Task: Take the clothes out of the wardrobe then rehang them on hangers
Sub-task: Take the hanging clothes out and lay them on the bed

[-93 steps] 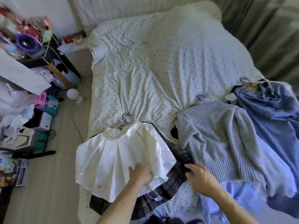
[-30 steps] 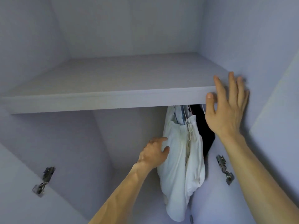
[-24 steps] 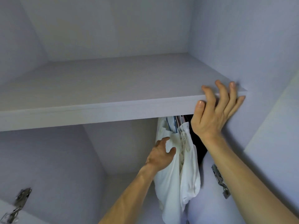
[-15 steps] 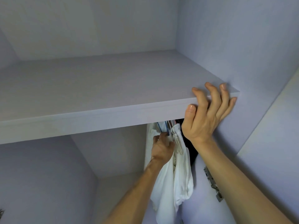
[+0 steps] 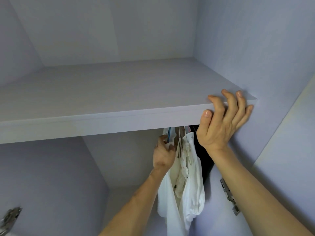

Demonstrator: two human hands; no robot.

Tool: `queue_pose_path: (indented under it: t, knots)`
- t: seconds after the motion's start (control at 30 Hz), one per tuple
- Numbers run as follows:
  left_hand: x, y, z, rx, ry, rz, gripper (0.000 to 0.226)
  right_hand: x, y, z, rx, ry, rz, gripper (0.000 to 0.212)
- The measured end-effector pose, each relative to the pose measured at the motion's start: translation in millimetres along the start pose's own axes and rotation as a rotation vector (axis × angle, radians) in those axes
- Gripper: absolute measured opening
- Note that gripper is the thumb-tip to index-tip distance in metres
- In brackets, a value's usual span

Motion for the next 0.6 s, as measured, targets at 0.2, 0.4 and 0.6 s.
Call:
queue_pose_path:
  t: [0.2,0.4,0.6]
  knots:
    - [-2.0,-9.0,-14.9,-0.243,-0.004,0.015,0.048,0.2,-1.7,-0.5,-0.008,0.000,0.031,0.037]
    - [-12.1,-12.5,-32.3,-0.393,-0.070,0.122,0.075,0.2,-3.5,1.3,0.013,0.011,0.074,0.036]
    - [-24.1,-23.5,-45.5,-0.562,-0.129,0.151,0.071,1.9,-8.4,2.0,0.025,0.026,0.122,0.035]
Point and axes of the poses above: each hand's wrist, its own x-axis towards the middle knuckle, its own y-axis out of the palm, z = x × y, the point moved 5 cm from there along x, towards the middle knuckle, and after that the axes turned 10 degrees about z, right-handed, at the moved point
